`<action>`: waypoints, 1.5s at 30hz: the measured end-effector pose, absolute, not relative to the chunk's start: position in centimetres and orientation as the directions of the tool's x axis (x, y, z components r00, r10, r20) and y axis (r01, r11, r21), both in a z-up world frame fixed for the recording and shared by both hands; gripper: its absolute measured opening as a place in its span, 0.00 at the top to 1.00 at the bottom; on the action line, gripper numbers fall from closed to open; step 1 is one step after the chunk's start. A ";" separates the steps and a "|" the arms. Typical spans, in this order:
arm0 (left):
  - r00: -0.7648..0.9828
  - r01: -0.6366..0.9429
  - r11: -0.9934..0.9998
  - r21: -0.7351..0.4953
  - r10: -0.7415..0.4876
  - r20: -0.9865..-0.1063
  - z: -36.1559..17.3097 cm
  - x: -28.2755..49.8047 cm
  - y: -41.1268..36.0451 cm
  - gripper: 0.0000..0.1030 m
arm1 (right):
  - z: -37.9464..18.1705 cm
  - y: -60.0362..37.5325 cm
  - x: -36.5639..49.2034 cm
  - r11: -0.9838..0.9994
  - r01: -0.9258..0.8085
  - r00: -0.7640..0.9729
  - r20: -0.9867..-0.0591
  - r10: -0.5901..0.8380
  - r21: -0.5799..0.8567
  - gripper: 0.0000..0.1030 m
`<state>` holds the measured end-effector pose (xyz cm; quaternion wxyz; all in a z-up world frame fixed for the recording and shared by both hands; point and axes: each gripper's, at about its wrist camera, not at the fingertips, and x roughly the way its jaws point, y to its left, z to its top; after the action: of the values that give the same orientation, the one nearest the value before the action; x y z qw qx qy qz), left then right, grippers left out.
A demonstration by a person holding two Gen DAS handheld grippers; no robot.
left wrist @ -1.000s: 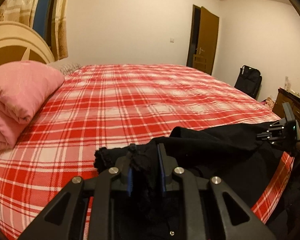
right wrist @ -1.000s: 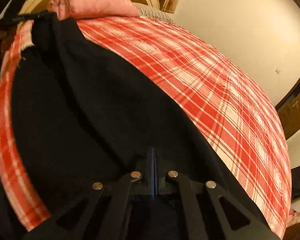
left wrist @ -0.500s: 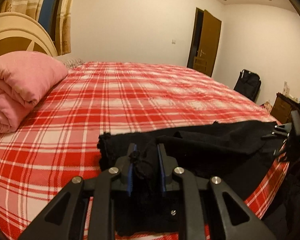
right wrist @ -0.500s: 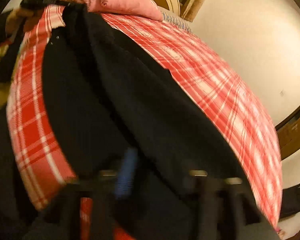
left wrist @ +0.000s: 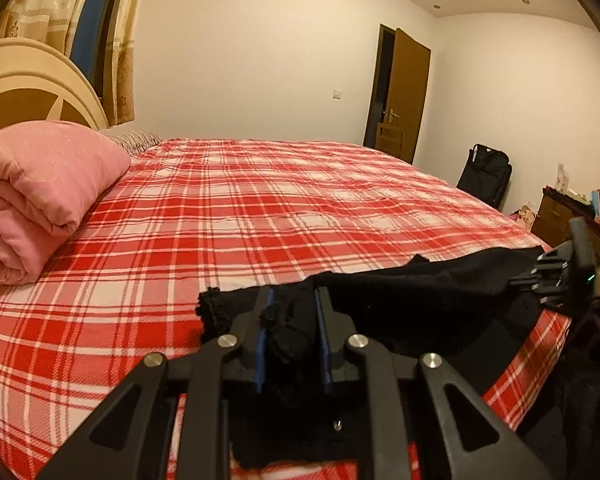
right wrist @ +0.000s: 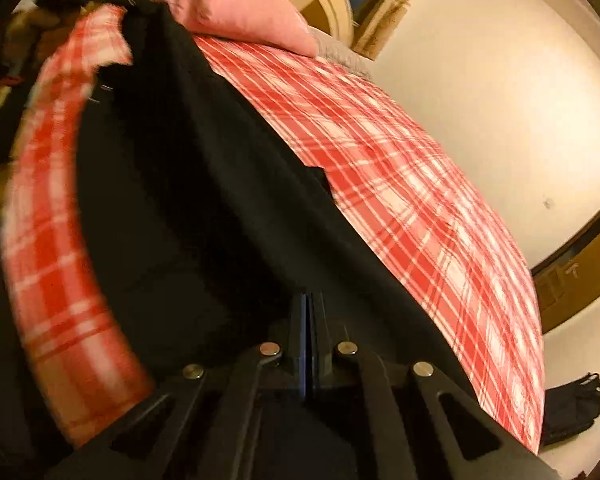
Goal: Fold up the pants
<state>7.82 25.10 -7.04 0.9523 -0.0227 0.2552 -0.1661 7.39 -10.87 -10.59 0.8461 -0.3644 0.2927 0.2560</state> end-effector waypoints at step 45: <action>0.576 0.485 0.839 -0.245 -0.518 -0.632 -13.9 8.4 15.2 0.26 | -13.8 -7.5 31.2 0.769 -0.408 0.155 -0.793 0.589 0.491 0.94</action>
<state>8.37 15.16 -13.88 0.8875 -0.0226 0.3634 -0.2825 31.16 -7.46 -13.76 0.7555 0.0804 0.5602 0.3300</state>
